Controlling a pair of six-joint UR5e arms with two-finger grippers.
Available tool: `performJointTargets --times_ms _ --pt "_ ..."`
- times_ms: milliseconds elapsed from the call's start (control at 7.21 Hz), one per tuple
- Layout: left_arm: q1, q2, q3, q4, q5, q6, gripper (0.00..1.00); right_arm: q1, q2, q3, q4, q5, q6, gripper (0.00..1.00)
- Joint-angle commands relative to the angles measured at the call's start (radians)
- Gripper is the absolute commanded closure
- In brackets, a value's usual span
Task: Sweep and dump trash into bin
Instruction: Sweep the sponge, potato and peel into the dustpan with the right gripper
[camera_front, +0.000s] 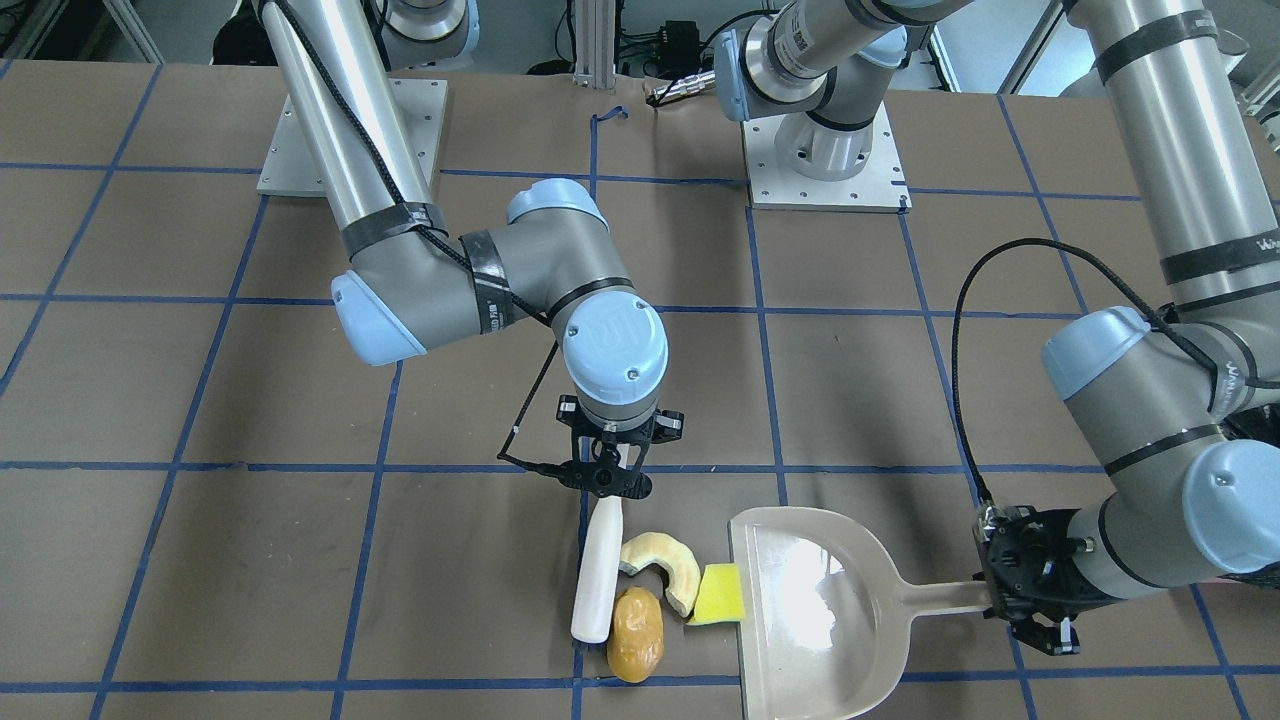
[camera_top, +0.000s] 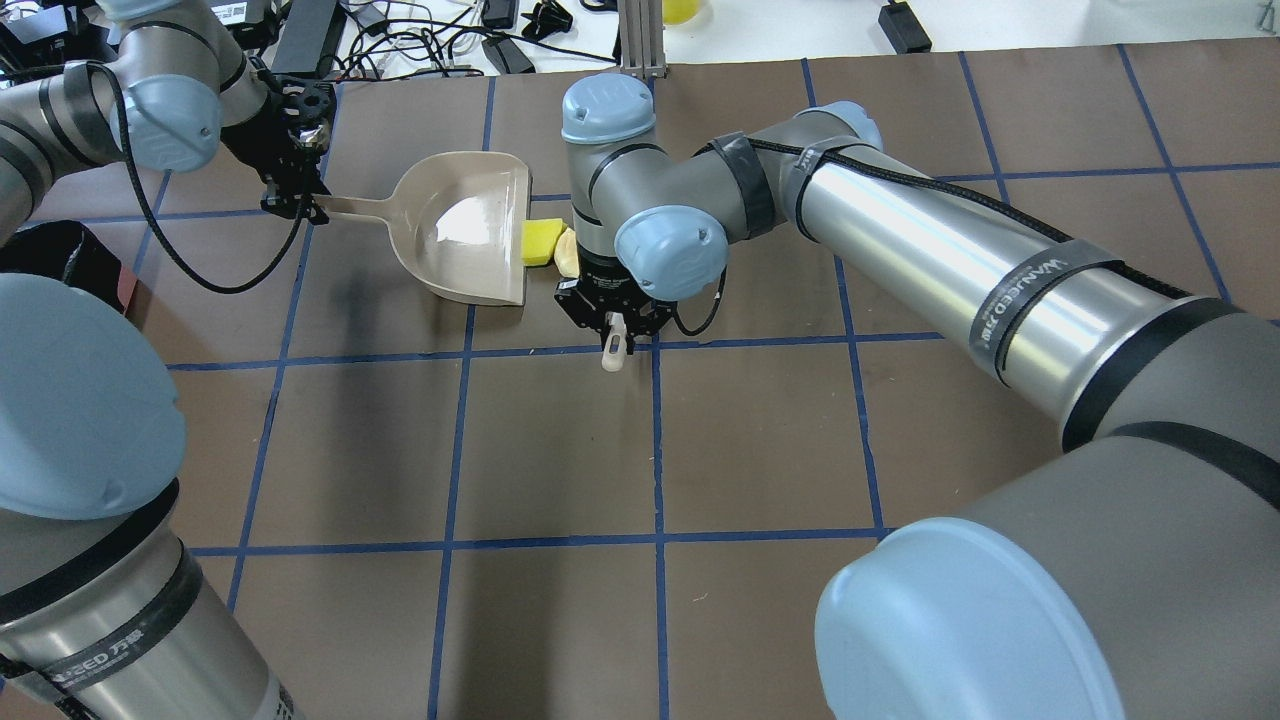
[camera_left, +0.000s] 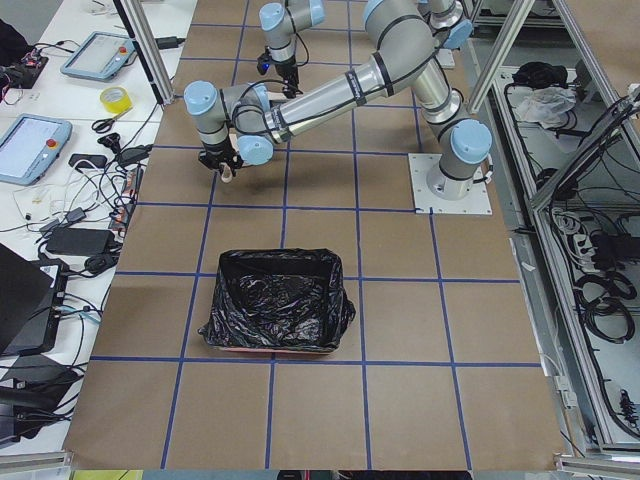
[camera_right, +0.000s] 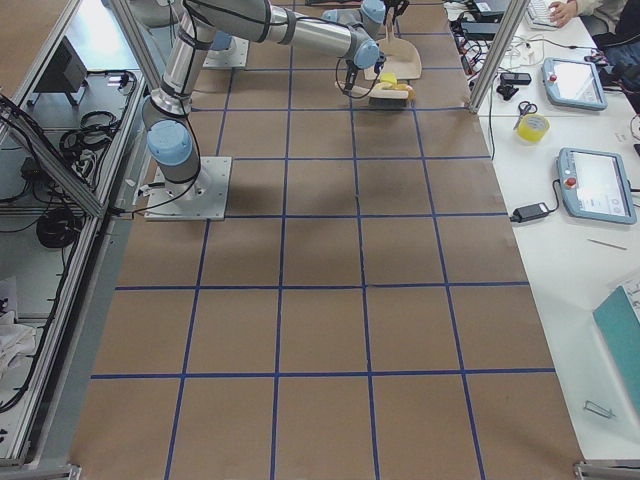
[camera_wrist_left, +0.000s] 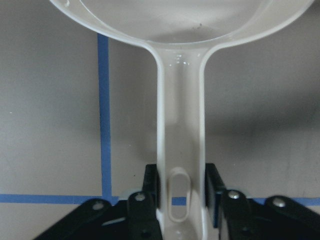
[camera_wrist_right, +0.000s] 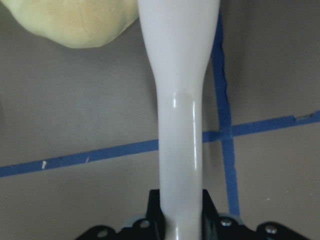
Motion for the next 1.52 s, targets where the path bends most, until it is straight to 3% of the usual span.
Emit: performJointTargets --times_ms 0,554,1386 --pt "0.000 0.000 0.001 0.000 0.001 -0.002 1.00 0.051 0.070 -0.097 -0.001 0.000 0.057 1.00" --pt "-0.001 0.000 -0.002 0.000 0.001 -0.008 1.00 0.130 0.167 -0.252 -0.004 0.015 0.140 1.00" --pt "-0.003 -0.003 -0.002 0.000 0.001 -0.014 1.00 0.185 0.172 -0.313 -0.070 0.142 0.174 1.00"
